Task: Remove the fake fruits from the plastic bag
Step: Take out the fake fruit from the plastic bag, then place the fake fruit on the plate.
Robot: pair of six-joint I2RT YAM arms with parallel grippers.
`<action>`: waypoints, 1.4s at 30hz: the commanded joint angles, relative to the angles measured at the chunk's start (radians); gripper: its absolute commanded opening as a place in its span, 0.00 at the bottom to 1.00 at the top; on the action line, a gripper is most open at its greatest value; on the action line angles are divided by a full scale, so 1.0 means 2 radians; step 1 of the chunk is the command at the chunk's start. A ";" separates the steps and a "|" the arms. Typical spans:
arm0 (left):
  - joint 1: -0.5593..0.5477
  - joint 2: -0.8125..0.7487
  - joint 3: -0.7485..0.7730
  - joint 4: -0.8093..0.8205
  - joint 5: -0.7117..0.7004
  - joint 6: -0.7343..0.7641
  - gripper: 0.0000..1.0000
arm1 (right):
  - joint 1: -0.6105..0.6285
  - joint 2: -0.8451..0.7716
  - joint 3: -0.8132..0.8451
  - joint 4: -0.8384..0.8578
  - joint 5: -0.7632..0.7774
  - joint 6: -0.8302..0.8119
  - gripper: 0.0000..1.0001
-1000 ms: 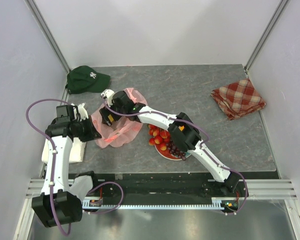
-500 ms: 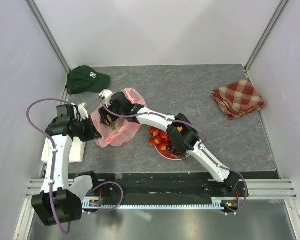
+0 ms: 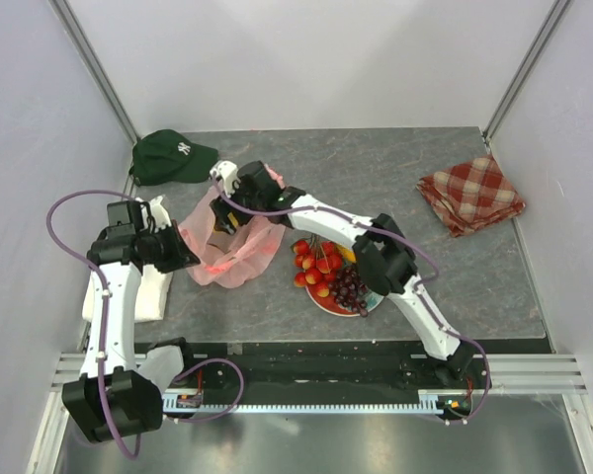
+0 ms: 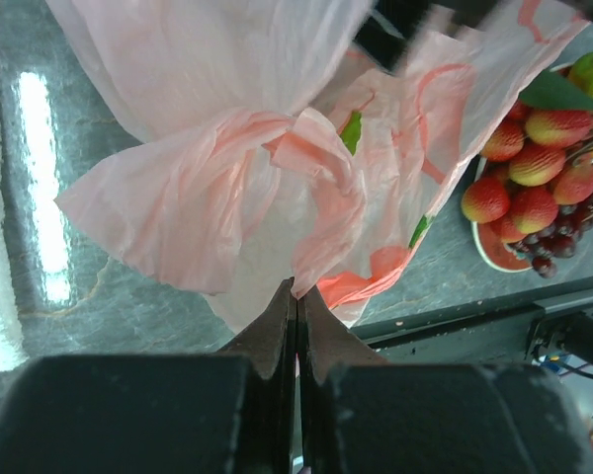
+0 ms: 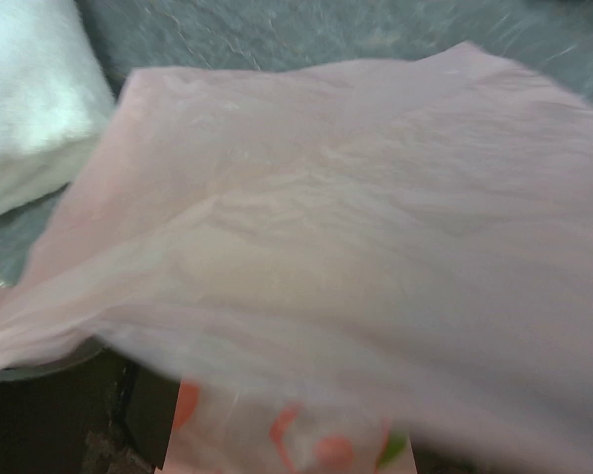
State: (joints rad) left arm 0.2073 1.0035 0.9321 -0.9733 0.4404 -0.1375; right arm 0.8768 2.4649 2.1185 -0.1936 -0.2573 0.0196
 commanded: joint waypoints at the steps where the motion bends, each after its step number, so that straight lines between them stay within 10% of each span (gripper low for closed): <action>1: 0.002 0.008 0.037 0.039 0.018 -0.022 0.02 | -0.013 -0.141 -0.031 0.002 -0.062 -0.024 0.40; 10: 0.002 0.031 0.062 0.053 0.025 -0.025 0.02 | -0.044 -0.251 -0.104 -0.031 -0.178 0.055 0.40; 22: 0.002 0.031 0.066 0.056 0.022 -0.020 0.02 | -0.243 -0.420 -0.246 -0.159 -0.094 0.032 0.39; 42: 0.006 0.037 0.065 0.067 0.018 -0.011 0.02 | -0.372 -0.586 -0.518 -0.472 -0.118 -0.517 0.40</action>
State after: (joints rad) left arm 0.2131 1.0748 1.0225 -0.8791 0.4561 -0.1596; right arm 0.1371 1.2797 1.1526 -1.0393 -0.4728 -0.7769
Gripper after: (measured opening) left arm 0.025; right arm 0.812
